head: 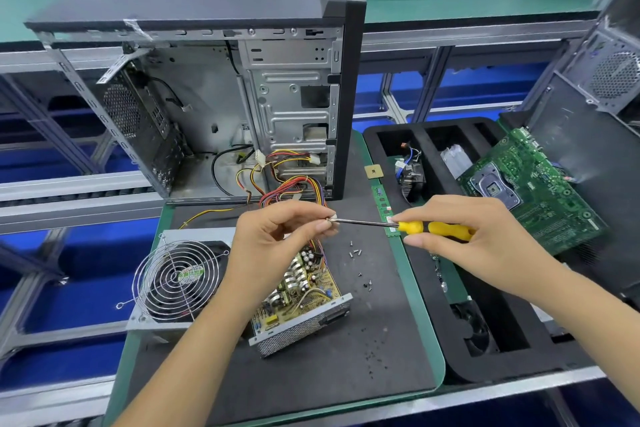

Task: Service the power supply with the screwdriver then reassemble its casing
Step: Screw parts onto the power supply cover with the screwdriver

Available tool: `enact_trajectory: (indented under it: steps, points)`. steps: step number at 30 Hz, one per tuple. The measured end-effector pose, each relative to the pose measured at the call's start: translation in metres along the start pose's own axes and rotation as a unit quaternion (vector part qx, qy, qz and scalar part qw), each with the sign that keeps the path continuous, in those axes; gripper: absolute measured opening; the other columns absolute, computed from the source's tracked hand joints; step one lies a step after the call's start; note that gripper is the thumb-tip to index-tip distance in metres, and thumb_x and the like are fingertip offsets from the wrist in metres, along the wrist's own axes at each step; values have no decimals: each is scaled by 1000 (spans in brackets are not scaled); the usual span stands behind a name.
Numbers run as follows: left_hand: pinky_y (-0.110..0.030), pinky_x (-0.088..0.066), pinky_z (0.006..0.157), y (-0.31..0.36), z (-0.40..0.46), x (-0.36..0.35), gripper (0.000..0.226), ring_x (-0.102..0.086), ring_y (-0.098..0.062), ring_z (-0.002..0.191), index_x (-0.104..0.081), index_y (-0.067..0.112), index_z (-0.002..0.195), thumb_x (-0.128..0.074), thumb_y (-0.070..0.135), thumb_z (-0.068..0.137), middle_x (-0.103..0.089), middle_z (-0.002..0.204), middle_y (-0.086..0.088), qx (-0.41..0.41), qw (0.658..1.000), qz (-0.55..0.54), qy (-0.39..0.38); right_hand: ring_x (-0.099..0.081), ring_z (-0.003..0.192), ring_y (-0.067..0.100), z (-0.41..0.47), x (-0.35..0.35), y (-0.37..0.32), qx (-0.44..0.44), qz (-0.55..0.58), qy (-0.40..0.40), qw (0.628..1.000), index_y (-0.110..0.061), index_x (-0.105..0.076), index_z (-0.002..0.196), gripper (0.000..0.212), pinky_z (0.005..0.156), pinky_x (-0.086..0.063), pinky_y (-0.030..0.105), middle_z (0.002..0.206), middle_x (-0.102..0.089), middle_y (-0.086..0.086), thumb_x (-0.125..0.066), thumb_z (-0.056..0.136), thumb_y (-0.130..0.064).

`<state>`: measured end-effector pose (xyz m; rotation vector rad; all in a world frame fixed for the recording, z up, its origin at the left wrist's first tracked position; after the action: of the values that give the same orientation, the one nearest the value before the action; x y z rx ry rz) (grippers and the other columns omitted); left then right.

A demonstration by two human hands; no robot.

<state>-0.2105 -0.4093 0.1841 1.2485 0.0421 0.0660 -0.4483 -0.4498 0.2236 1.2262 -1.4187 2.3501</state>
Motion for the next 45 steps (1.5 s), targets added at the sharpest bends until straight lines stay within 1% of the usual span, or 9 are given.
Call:
enact_trajectory:
  steps: [4,9,13,25,28,34,38,42,45]
  points:
    - [-15,-55,73,8,1,-3,18,-74,-11,79,-72,16,94,-71,4,79,-76,87,-1,-54,997,62,-7,-57,71,6,-3,1,0,-23,57,-15,998,-23,-74,103,24,63,-39,9,78,-64,-17,-66,81,-25]
    - [-25,-57,80,13,4,0,27,-73,-12,84,-67,18,109,-70,9,84,-75,88,0,-85,988,124,-46,-64,78,10,-6,3,4,-41,54,-55,996,-25,-71,108,27,66,-49,21,84,-70,-13,-58,85,-31]
    - [-27,-56,85,14,5,1,41,-71,-11,88,-57,22,122,-68,7,86,-74,91,2,-118,976,167,-73,-49,58,9,-7,-2,7,-54,89,-83,991,-26,-69,107,26,55,-38,15,80,-70,-4,-53,88,-35]
    - [-33,-57,85,-19,-10,13,54,-70,-17,95,-55,22,124,-79,20,75,-71,98,2,23,990,107,-87,-52,57,0,-15,-6,13,-80,120,-71,987,-29,-69,105,23,57,-38,8,80,-72,-2,-57,86,-33]
    - [-39,-55,82,-53,-32,20,37,-68,-11,89,-62,22,109,-81,17,78,-69,94,3,115,967,199,-111,-58,61,-3,-22,-12,18,-94,122,-65,986,-29,-69,103,22,59,-39,3,80,-72,-6,-58,86,-33]
    - [-10,-37,76,-98,-51,11,33,-54,-4,89,-69,22,108,-77,38,80,-61,95,15,171,851,395,-300,-64,71,-1,-39,-22,29,-122,116,-71,983,-32,-70,100,21,63,-42,3,80,-72,-8,-58,84,-37]
    - [-12,-39,70,-104,-50,7,25,-56,-6,82,-71,24,104,-75,31,81,-64,88,14,179,840,414,-301,-64,63,9,-54,-24,34,-151,99,-84,980,-41,-67,99,23,64,-53,19,82,-71,-7,-56,81,-49]
    - [-28,-29,62,-103,-55,4,10,-46,-14,71,-66,21,83,-74,27,82,-52,70,9,180,814,466,-297,-50,43,7,-65,-29,34,-168,100,-88,977,-43,-66,99,20,55,-47,17,80,-71,-5,-56,82,-48]
    - [-27,-27,59,-101,-59,2,32,-44,-13,64,-52,24,59,-71,22,84,-45,56,11,191,813,462,-298,-49,42,9,-71,-31,31,-174,101,-88,976,-43,-65,97,15,56,-45,15,79,-71,-5,-61,88,-32]
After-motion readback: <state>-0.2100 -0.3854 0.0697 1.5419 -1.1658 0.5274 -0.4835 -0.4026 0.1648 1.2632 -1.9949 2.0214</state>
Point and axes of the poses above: each hand's wrist, its own z-axis towards the middle knuckle, its own x-axis out of the back of the hand, y = z × x, the point moved 2 cm from there along z, towards the middle knuckle
